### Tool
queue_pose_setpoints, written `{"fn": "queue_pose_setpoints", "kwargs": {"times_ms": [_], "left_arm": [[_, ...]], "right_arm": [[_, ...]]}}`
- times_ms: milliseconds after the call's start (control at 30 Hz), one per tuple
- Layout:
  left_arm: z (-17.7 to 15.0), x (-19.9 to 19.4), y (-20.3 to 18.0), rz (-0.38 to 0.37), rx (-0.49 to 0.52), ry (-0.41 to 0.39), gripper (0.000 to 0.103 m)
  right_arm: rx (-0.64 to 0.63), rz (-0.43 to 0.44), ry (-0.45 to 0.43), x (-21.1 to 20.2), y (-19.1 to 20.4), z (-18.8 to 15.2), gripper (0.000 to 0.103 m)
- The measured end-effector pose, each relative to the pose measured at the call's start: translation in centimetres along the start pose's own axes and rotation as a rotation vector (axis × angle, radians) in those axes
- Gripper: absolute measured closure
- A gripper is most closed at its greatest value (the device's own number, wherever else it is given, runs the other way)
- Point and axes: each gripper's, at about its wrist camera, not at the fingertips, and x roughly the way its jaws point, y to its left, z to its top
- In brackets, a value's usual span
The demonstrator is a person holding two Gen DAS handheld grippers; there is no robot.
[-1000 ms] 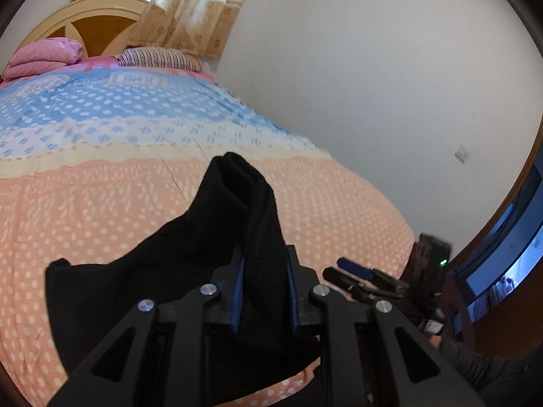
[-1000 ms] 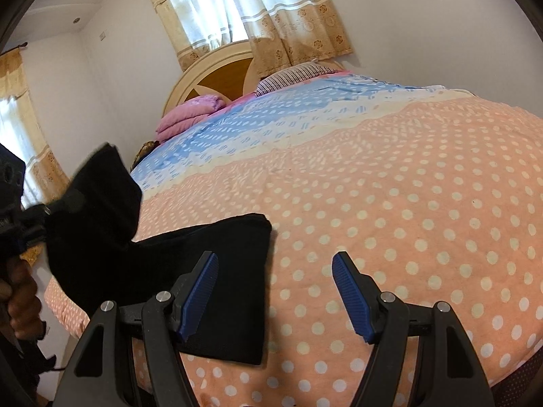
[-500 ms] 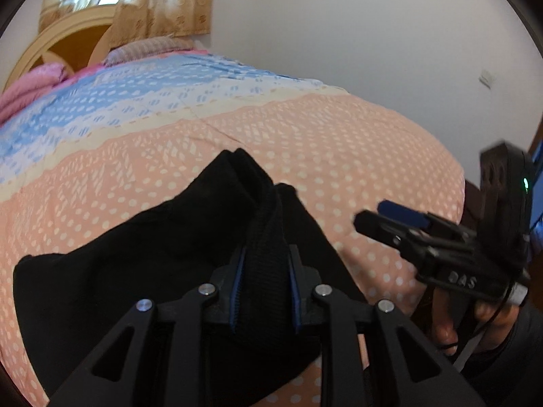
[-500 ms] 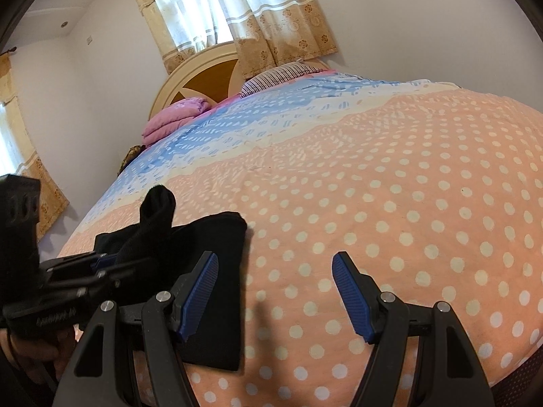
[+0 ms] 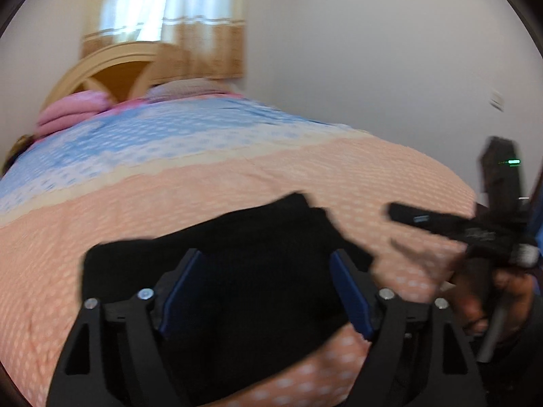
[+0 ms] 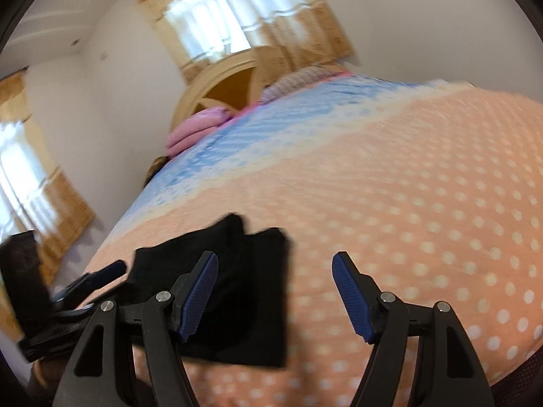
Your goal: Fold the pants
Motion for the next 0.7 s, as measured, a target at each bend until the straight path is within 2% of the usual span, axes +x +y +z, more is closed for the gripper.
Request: {"fn": "queue_pose_setpoints", "kwargs": {"times_ms": [33, 67, 167, 267, 333, 367, 400, 567, 700], "left_arm": [[-0.5, 0.0, 1.0, 0.042, -0.019, -0.005, 0.009], [-0.8, 0.2, 2.0, 0.078, -0.047, 0.0, 0.008], [-1.5, 0.6, 4.4, 0.099, -0.139, 0.017, 0.008], [-1.8, 0.9, 5.2, 0.117, -0.169, 0.017, 0.008], [-2.0, 1.2, 5.6, 0.119, -0.183, 0.019, 0.007], [-2.1, 1.4, 5.7, 0.12, -0.189, 0.021, 0.007], [-2.3, 1.5, 5.9, 0.12, -0.193, 0.024, 0.006], [-3.1, 1.3, 6.6, 0.113, -0.204, 0.032, 0.006], [-3.7, 1.8, 7.3, 0.13, -0.208, 0.041, 0.002]], "right_arm": [[-0.021, 0.013, 0.008, 0.1, 0.9, -0.1, 0.032], [-0.052, 0.029, 0.024, 0.4, 2.2, -0.2, 0.032], [-0.13, 0.016, 0.058, 1.7, 4.8, -0.9, 0.032], [-0.174, 0.003, 0.108, 2.9, 5.8, -1.8, 0.032], [-0.192, -0.013, 0.149, 3.7, 5.7, -2.4, 0.053], [-0.19, -0.018, 0.169, 4.0, 5.4, -2.6, 0.073], [-0.181, -0.025, 0.182, 4.0, 5.0, -2.8, 0.083], [-0.106, 0.012, 0.203, 3.1, 2.8, -3.1, 0.086], [-0.06, 0.005, 0.246, 3.7, 1.1, -4.3, 0.087]]}}
